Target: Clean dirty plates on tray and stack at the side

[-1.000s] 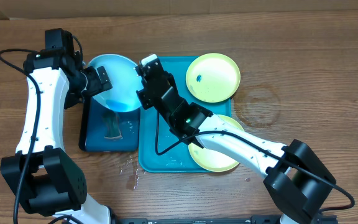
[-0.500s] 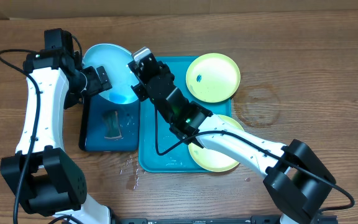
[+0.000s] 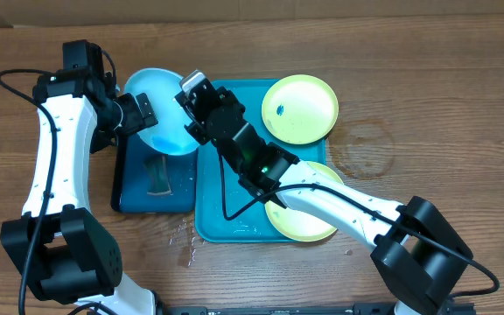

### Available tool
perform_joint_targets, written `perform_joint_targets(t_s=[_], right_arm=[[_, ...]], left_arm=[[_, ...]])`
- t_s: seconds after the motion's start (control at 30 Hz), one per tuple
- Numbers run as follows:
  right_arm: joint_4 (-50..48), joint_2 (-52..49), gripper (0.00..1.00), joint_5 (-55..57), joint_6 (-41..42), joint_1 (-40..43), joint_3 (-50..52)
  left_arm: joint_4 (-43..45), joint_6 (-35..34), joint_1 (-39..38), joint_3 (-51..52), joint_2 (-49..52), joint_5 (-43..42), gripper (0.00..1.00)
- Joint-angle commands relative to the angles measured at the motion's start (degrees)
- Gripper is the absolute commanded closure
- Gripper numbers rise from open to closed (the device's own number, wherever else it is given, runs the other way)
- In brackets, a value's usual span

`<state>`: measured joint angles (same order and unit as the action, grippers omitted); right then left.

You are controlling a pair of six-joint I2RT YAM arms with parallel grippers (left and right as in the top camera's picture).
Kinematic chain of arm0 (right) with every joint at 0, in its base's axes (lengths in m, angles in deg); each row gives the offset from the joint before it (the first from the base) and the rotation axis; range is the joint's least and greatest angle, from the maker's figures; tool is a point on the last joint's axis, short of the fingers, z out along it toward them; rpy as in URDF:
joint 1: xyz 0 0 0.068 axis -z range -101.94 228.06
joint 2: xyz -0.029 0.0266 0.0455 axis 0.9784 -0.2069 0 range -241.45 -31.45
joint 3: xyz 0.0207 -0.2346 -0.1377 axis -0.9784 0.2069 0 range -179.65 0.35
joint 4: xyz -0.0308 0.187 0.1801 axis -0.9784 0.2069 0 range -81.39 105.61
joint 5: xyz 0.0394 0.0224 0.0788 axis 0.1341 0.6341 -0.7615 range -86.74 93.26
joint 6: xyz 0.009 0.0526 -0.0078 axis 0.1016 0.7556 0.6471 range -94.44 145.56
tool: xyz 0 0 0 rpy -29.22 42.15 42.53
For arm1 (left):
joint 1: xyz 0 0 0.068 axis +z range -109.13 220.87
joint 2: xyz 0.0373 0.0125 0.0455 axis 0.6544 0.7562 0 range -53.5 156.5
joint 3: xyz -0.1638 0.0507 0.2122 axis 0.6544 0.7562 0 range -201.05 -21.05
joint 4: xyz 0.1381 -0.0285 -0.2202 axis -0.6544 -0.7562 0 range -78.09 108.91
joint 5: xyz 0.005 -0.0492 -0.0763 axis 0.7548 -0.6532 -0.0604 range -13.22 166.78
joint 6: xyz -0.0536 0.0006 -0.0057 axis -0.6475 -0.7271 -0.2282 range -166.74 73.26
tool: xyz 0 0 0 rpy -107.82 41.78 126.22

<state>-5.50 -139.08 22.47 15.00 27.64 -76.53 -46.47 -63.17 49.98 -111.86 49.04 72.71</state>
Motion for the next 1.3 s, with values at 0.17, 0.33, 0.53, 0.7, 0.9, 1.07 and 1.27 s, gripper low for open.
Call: perform_joint_targets(t_s=[0.17,0.33,0.53,0.7,0.9,1.07,1.27], right_arm=[[1.66,0.22,0.96,-0.81,7.87,0.02,-1.53],[1.64,0.20,0.96,-0.81,7.85,0.02,-1.53],[1.73,0.20,0.96,-0.81,7.85,0.02,-1.53],[1.75,0.20,0.96,-0.81,7.85,0.02,-1.51],[1.86,0.13,0.96,-0.81,7.85,0.02,-1.51],[1.86,0.13,0.96,-0.81,7.85,0.02,-1.51],[2.10,0.11,0.96,-0.79,7.87,0.02,-1.31]], left_arm=[[0.04,-0.50,-0.13,-0.85,-0.98,-0.37,0.00],[0.11,-0.57,-0.13,-0.85,-0.98,-0.42,0.00],[-0.20,-3.78,-0.13,-0.87,-0.98,-7.67,0.00],[-2.25,-1.55,1.55,-1.03,-1.20,-11.96,0.00],[-2.60,0.44,8.04,-1.38,-3.34,-18.60,0.00],[-3.48,2.16,16.52,-1.42,-7.21,-28.57,0.00],[-4.76,2.32,24.61,-1.42,-11.32,-30.05,0.00]])
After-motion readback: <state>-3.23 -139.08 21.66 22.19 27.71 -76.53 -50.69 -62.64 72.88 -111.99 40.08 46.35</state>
